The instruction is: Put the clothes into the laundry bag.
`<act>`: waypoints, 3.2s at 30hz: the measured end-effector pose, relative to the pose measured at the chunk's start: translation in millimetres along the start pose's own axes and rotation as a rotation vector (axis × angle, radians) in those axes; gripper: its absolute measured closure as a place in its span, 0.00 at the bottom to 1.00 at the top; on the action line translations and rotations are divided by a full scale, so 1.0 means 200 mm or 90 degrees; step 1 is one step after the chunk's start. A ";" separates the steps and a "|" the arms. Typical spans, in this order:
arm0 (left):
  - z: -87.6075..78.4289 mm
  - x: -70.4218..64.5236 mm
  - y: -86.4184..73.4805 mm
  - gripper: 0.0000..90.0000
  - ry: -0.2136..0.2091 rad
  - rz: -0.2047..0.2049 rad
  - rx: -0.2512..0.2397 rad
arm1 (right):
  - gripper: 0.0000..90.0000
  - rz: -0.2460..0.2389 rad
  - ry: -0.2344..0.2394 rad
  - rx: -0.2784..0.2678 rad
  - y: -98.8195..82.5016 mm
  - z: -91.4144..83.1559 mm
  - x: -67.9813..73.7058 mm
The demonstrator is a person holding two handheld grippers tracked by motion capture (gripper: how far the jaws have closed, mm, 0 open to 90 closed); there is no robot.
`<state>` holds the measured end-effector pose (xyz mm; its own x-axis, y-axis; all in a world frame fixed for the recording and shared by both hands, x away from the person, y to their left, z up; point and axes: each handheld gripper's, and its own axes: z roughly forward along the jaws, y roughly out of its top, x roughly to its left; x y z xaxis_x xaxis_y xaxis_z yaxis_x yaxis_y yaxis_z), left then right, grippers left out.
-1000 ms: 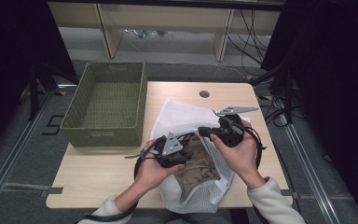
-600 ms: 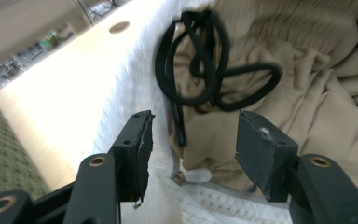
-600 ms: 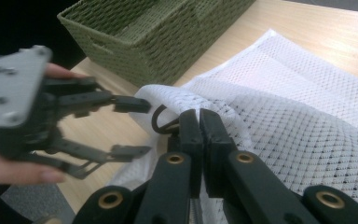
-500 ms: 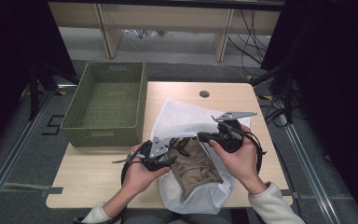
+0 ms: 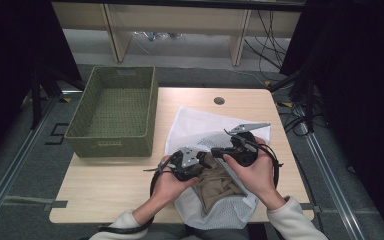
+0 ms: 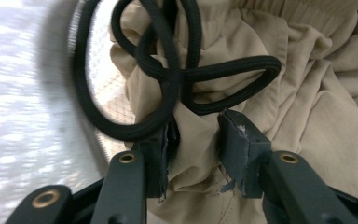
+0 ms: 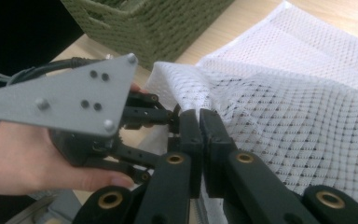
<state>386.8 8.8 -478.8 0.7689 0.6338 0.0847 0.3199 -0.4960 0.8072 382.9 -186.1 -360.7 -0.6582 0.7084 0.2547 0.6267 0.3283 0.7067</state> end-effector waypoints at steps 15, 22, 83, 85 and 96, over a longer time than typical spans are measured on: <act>-0.18 -0.22 0.00 0.62 -0.058 0.077 -0.027 | 1.00 0.022 -0.021 0.006 -0.03 0.01 -0.08; -0.22 -0.19 0.03 0.58 -0.029 0.070 -0.032 | 1.00 0.028 -0.024 0.007 -0.03 0.01 -0.08; -0.23 0.20 -0.14 0.59 0.055 -0.025 0.011 | 1.00 0.001 0.014 -0.043 0.07 0.00 -0.05; -0.19 0.21 -0.17 0.56 0.042 -0.054 0.031 | 1.00 0.003 0.010 -0.035 0.06 0.00 -0.04; 0.02 0.17 -0.11 0.56 0.025 -0.035 0.094 | 1.00 0.002 0.018 -0.019 0.03 0.04 -0.06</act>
<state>407.6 38.8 -495.2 0.7260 0.6844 0.0679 0.4413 -0.5393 0.7173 398.4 -188.3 -363.8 -0.6680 0.6917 0.2745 0.6159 0.3070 0.7256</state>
